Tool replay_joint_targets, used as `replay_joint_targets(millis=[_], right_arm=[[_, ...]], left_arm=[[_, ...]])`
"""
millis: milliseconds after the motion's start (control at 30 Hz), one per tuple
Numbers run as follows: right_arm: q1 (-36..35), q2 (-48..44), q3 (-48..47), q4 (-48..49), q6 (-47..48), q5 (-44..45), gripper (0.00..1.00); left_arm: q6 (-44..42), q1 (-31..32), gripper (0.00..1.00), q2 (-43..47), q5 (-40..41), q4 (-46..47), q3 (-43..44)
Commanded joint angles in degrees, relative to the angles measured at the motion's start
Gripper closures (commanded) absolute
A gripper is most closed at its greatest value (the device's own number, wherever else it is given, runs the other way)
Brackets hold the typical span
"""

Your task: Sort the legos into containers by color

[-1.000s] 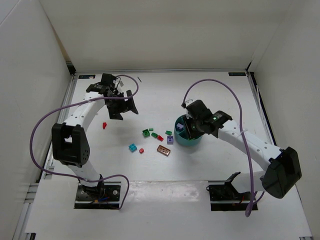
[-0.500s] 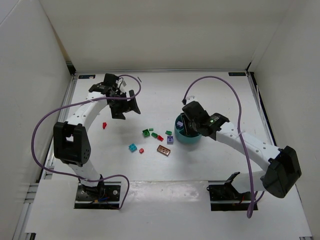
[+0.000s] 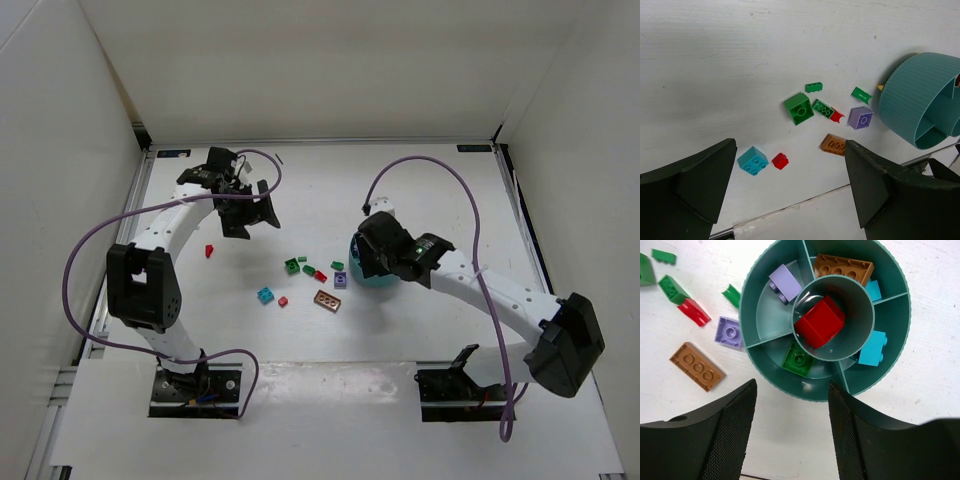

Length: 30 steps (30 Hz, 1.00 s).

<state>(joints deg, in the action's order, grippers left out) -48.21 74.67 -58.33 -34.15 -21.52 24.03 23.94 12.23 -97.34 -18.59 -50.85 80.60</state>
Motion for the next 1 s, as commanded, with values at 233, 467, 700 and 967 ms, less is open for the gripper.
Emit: replay_joint_targets(millis=[233,467,700,967], right_arm=[[1.61,-8.48,-2.5,-1.09,-2.56,0.85,0.23],[-1.16,-12.45,-0.56,0.31,7.97,-6.03,0.1],[-12.33,-4.56,-6.7,-1.88,16.32,-6.8,0.1],[-12.53,7.41,-8.47,5.49,18.62,-14.36,0.2]], left_arm=[[-2.76,2.62,0.0,3.38,0.04,-2.41,-0.88],[-2.15,4.03,0.0,7.77,1.1,-1.8,-5.62],[2.24,3.42,0.0,16.03,3.2,-0.92,-11.77],[5.14,0.69,0.0,25.78,5.31,-2.15,-21.88]])
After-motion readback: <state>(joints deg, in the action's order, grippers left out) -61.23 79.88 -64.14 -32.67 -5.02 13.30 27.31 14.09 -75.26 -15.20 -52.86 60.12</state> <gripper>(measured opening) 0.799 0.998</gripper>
